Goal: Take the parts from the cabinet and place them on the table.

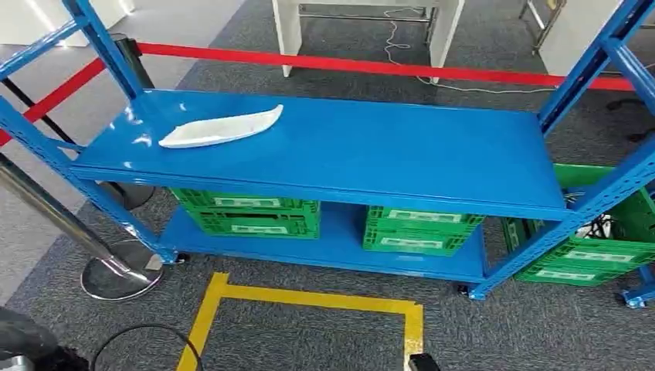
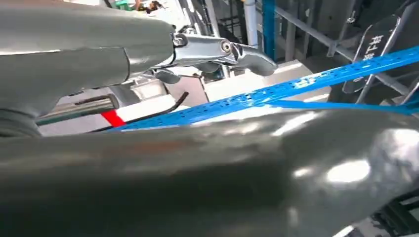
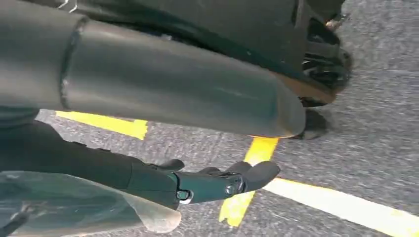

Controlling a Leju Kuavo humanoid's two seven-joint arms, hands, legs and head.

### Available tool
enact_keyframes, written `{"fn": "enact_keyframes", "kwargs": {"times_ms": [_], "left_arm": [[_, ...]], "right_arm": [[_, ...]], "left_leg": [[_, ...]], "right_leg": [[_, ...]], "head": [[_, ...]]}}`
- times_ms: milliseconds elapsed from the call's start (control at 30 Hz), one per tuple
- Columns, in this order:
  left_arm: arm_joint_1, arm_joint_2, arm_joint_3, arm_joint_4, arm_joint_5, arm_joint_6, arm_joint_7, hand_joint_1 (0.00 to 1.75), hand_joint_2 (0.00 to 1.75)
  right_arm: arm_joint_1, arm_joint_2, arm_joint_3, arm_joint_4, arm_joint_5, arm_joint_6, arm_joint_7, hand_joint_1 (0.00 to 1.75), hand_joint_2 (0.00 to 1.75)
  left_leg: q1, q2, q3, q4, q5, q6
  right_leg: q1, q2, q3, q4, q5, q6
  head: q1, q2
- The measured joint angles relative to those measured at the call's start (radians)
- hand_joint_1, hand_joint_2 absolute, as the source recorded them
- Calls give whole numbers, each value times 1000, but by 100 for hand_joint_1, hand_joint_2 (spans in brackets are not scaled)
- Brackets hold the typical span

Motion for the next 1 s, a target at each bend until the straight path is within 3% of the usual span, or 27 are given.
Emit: {"fn": "enact_keyframes", "kwargs": {"times_ms": [67,133,200,233,500,533,567,600,633,667,733,767,867,900,933,1000], "left_arm": [[3,0,0,-2,-2,0,2,0,0],[3,1,2,-2,-6,0,1,0,0],[3,-1,-2,-2,-8,0,1,0,0],[2,-1,-2,-2,-8,0,1,0,0],[2,-1,-2,-2,-8,0,1,0,0],[2,-1,-2,-2,-8,0,1,0,0],[3,-1,-2,-2,-8,0,1,0,0],[3,-1,-2,-2,-8,0,1,0,0],[2,-1,-3,-2,-9,0,1,0,0],[0,-2,-3,-1,-11,0,3,0,0],[-1,-1,-3,-1,-10,0,4,0,0],[-4,0,-3,-1,-11,1,4,0,0],[-5,0,-3,-1,-10,0,4,0,0],[-4,0,-3,-1,-10,0,4,0,0],[-4,0,-3,-1,-10,0,4,0,0],[-4,0,-3,-1,-10,0,4,0,0]], "right_arm": [[-1,0,0,0,0,0,2,0,0],[-2,0,0,0,0,1,2,0,0],[-6,0,0,0,0,0,1,0,0],[-8,0,0,0,0,0,1,0,0],[-8,0,1,0,0,0,1,0,0],[-8,0,1,0,0,0,1,0,0],[-8,0,1,0,0,1,1,0,0],[-6,0,1,0,0,1,2,0,0],[-2,0,1,0,0,2,0,0,0],[-1,-1,1,4,0,3,1,0,0],[2,-1,1,3,0,2,0,0,0],[0,-2,0,3,0,2,-2,0,0],[-4,-1,1,3,0,4,-1,0,0],[-2,-1,1,4,0,4,-1,0,0],[0,-1,1,4,0,4,0,0,0],[0,-1,0,3,0,4,0,0,0]], "left_leg": [[-1,-2,8,-30,38,13],[4,-4,26,-34,41,29],[8,-2,40,-46,36,38],[7,-2,43,-47,33,41],[7,-1,43,-47,32,41],[7,-2,43,-47,31,42],[6,-2,45,-47,23,45],[5,-2,47,-47,21,45],[3,-6,90,-48,-9,41],[3,-5,104,-49,-17,18],[3,-3,108,-36,-26,11],[2,-3,96,-5,-37,6],[9,-3,-25,188,-113,-10],[10,-3,-63,229,-114,-13],[10,-3,-73,220,-89,-14],[12,-3,-43,101,22,-12]], "right_leg": [[3,-3,-8,-8,-11,13],[3,-3,14,5,-5,25],[3,-4,-20,61,-36,31],[2,-3,-62,127,-65,35],[2,-3,-73,144,-72,36],[2,-3,-85,162,-80,37],[2,-3,-152,253,-113,39],[2,-3,-168,273,-116,38],[6,-3,-131,79,66,24],[18,-6,-113,12,63,-6],[6,-4,-73,-6,63,-12],[5,-4,-59,-11,60,-17],[4,-3,-36,-13,40,-23],[4,-3,-26,-13,31,-22],[4,-3,-15,-13,23,-22],[2,-1,14,-13,2,-15]], "head": [[1,0],[0,0],[7,0],[9,0],[9,0],[8,0],[10,0],[9,0],[9,0],[5,0],[6,0],[-3,0],[-2,0],[-3,0],[-3,0],[-3,0]]}}
